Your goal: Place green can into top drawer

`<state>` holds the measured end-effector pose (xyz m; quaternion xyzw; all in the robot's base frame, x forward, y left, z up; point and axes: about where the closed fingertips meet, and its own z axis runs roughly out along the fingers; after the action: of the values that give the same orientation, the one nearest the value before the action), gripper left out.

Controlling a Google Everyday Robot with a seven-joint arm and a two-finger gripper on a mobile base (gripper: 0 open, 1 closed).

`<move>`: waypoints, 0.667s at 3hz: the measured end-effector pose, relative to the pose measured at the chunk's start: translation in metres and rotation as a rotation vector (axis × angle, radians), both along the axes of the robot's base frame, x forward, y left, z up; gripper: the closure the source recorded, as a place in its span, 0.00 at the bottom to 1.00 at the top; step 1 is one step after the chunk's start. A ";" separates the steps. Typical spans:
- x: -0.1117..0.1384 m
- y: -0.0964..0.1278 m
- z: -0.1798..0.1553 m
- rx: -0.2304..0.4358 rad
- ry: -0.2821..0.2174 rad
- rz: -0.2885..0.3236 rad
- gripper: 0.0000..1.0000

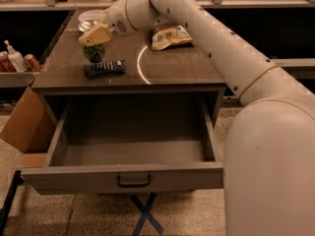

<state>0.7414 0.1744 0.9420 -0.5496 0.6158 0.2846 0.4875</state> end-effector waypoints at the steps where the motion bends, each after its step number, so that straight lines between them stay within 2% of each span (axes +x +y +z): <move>1: -0.028 0.005 -0.004 -0.001 0.009 0.052 1.00; 2: -0.062 0.010 -0.003 -0.020 -0.005 0.106 1.00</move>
Offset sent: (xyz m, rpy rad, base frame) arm -0.1007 0.0101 -0.0004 -0.0429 -0.0269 0.1593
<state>0.6793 0.1849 0.9386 -0.5871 0.5873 0.3027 0.4678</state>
